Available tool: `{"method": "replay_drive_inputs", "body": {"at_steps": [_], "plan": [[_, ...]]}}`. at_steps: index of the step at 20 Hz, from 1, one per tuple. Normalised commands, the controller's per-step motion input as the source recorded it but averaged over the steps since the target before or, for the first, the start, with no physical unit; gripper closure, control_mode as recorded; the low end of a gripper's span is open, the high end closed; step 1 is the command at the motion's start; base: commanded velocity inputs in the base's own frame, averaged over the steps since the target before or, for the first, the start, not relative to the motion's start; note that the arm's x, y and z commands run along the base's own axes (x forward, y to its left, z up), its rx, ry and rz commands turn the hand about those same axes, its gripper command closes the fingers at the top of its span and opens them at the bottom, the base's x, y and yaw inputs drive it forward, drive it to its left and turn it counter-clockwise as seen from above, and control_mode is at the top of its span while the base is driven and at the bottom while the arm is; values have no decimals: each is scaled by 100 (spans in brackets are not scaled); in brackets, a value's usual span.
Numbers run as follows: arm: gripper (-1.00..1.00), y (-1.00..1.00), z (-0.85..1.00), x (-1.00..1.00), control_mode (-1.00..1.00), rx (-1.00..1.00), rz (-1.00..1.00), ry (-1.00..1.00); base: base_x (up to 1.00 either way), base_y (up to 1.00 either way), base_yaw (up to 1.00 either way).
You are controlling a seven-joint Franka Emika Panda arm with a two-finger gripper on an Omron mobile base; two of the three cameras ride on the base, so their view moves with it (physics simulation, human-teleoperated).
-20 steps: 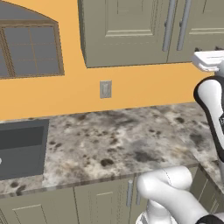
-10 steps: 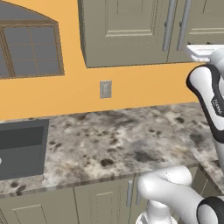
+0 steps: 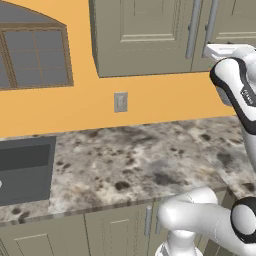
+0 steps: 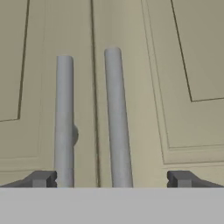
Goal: Move the ketchup and mustard from the cabinet to the dining counter.
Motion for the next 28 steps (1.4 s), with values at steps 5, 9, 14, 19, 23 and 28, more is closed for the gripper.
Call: {"method": "replay_drive_inputs", "body": {"at_steps": [5, 9, 14, 19, 23, 28], "plan": [[-100, -3, -1, 63, -100, 0, 2, 0, 0, 0, 0], [-100, -10, 0, 59, -100, 0, 2, 0, 0, 0, 0], [-100, -6, 0, 57, -100, 0, 1, 1, 0, 0, 0], [100, 1, 0, 66, -100, 0, 0, 6, 0, 0, 0], [100, 1, 0, 12, -100, 0, 0, 1, 0, 0, 0], [100, 35, -2, 1, -100, 0, 0, 3, 0, 0, 0]]}}
